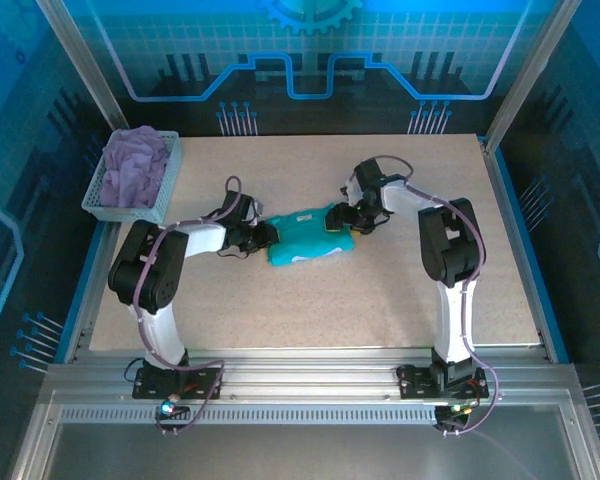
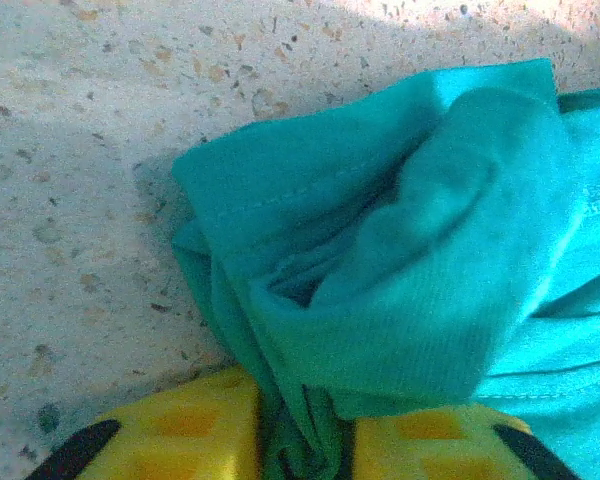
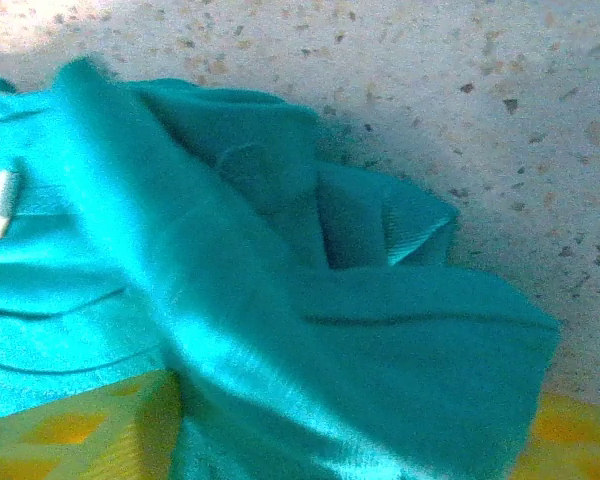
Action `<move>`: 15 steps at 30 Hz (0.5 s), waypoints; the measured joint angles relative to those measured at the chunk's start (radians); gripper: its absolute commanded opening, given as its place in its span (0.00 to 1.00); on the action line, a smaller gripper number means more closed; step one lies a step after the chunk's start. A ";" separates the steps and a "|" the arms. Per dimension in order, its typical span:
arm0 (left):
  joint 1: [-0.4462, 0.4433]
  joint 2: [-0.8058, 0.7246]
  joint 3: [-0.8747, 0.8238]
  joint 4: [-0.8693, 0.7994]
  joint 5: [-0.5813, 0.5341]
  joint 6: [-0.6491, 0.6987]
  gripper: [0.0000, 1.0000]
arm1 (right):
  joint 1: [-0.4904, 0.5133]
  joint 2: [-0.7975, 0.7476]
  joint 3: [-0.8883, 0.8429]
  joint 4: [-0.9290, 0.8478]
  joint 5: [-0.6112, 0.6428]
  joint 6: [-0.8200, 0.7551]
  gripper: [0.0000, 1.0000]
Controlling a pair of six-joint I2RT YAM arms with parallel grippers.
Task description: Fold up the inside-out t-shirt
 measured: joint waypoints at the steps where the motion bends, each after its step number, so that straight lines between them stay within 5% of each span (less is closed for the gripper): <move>1: 0.000 0.000 0.000 0.001 0.002 -0.002 0.22 | -0.001 0.000 0.004 -0.002 -0.003 0.007 0.55; 9: 0.000 0.000 -0.003 0.008 0.005 -0.005 0.21 | 0.015 0.050 0.039 0.018 -0.115 0.015 0.10; 11: 0.000 0.000 -0.003 0.008 0.005 -0.005 0.29 | 0.008 0.050 0.050 0.011 -0.132 0.004 0.01; 15: -0.002 -0.023 -0.004 0.001 -0.002 -0.003 0.58 | -0.031 0.037 0.058 -0.017 -0.125 -0.033 0.00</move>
